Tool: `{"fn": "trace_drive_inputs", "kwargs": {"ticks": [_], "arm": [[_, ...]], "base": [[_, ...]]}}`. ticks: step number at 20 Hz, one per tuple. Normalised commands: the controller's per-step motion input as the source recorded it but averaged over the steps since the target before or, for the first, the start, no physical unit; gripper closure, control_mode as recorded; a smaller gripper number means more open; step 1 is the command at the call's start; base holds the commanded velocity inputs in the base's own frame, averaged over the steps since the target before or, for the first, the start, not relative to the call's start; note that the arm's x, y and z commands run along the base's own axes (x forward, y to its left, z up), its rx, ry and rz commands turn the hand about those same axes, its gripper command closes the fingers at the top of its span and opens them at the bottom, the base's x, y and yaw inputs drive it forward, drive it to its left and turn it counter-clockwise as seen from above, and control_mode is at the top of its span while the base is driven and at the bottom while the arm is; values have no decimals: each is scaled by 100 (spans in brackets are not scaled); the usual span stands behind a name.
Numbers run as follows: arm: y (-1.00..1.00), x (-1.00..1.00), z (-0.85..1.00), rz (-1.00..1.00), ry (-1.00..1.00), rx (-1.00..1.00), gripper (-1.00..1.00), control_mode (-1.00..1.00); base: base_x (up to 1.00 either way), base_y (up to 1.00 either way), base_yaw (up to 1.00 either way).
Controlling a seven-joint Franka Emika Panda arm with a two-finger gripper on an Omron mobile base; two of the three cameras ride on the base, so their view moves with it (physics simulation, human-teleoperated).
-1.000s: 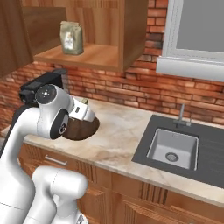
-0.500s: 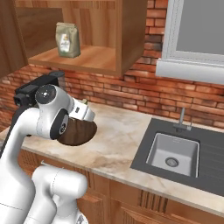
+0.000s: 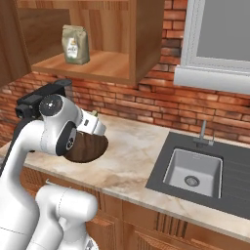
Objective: Pick the egg and butter from the fridge and place them by the bowl for mixing.
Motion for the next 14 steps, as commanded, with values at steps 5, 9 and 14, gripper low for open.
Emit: {"fn": "trace_drive_inputs", "kwargs": {"ticks": [5, 9, 14], "arm": [[0, 0, 0, 0, 0, 0, 100, 100], [-6, 0, -14, 0, 5, 0, 100, -100], [-21, 6, -31, 0, 11, 0, 100, -100]], "base": [[-1, 0, 0], [-1, 0, 0], [0, 0, 0]]}}
